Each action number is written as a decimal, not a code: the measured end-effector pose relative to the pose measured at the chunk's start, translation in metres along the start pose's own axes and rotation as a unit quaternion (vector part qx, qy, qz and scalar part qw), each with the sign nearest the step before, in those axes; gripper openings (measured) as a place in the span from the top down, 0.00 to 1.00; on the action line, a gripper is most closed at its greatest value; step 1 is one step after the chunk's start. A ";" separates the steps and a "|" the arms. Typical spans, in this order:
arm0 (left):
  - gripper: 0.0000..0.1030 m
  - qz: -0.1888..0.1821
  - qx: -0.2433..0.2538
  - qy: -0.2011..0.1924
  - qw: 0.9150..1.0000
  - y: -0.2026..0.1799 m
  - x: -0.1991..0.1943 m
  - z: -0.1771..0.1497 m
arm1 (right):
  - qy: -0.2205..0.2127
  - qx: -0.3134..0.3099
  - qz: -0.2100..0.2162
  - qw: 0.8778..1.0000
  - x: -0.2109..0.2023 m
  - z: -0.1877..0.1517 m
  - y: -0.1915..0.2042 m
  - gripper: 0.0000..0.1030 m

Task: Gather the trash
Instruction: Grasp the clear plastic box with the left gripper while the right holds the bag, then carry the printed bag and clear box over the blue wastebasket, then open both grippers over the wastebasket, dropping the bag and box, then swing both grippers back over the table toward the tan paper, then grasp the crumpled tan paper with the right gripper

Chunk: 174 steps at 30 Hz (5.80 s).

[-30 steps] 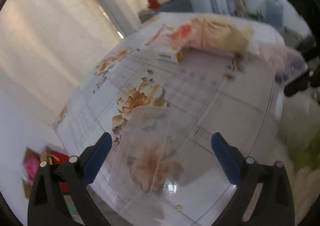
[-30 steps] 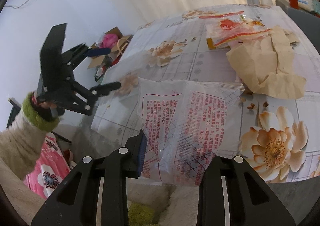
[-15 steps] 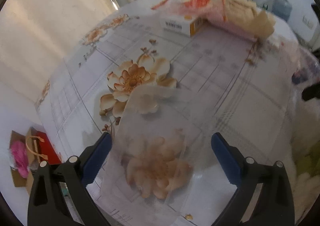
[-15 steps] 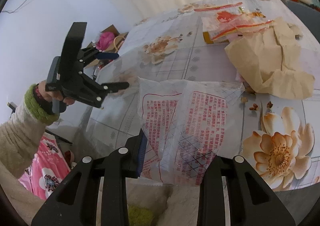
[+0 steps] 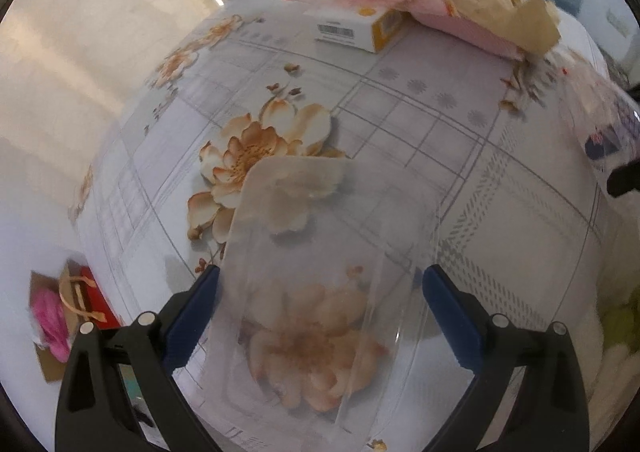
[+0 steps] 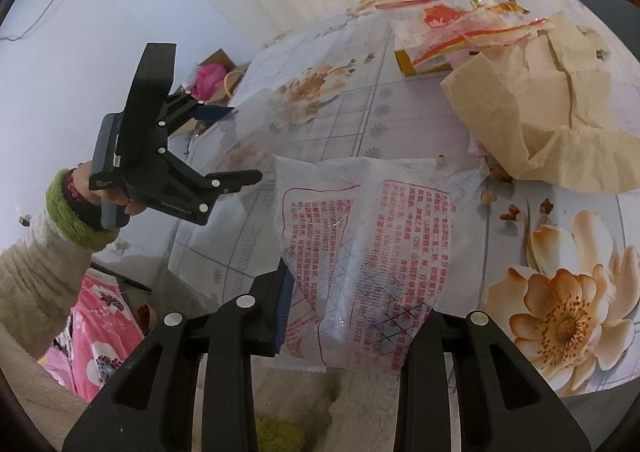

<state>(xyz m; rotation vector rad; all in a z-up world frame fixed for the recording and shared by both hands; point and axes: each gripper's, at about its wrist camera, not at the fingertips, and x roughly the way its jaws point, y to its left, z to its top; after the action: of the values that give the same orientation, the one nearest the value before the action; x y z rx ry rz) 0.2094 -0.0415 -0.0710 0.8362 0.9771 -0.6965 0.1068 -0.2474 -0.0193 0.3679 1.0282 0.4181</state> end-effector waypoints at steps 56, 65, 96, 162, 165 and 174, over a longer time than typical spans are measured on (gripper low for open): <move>0.17 -0.344 -0.049 -0.144 0.927 -0.252 -0.098 0.321 | -0.268 0.305 -0.165 0.899 -0.292 -0.180 -0.212 0.71; 0.17 -0.324 -0.050 0.005 0.945 -0.383 0.022 0.426 | -0.260 0.392 -0.215 0.856 -0.309 -0.203 -0.309 0.71; 0.07 -0.324 -0.252 0.076 0.909 -0.393 0.156 0.506 | -0.104 0.432 -0.252 0.860 -0.208 -0.141 -0.492 0.25; 0.05 -0.173 -0.436 -0.201 0.860 -0.050 -0.063 -0.039 | -0.131 -0.033 -0.213 0.968 -0.107 0.017 -0.037 0.08; 0.05 -0.183 -0.430 -0.206 0.860 -0.052 -0.059 -0.041 | -0.099 -0.076 -0.207 0.970 -0.091 0.030 -0.041 0.08; 0.05 -0.193 -0.414 -0.202 0.867 -0.053 -0.053 -0.042 | -0.033 -0.261 -0.199 0.944 -0.071 0.077 -0.051 0.08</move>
<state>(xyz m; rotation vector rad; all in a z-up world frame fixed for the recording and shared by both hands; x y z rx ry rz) 0.1273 -0.0255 -0.0511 -0.2699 0.9361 -0.6614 0.1509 -0.3343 0.0452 -0.2990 0.8594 0.2940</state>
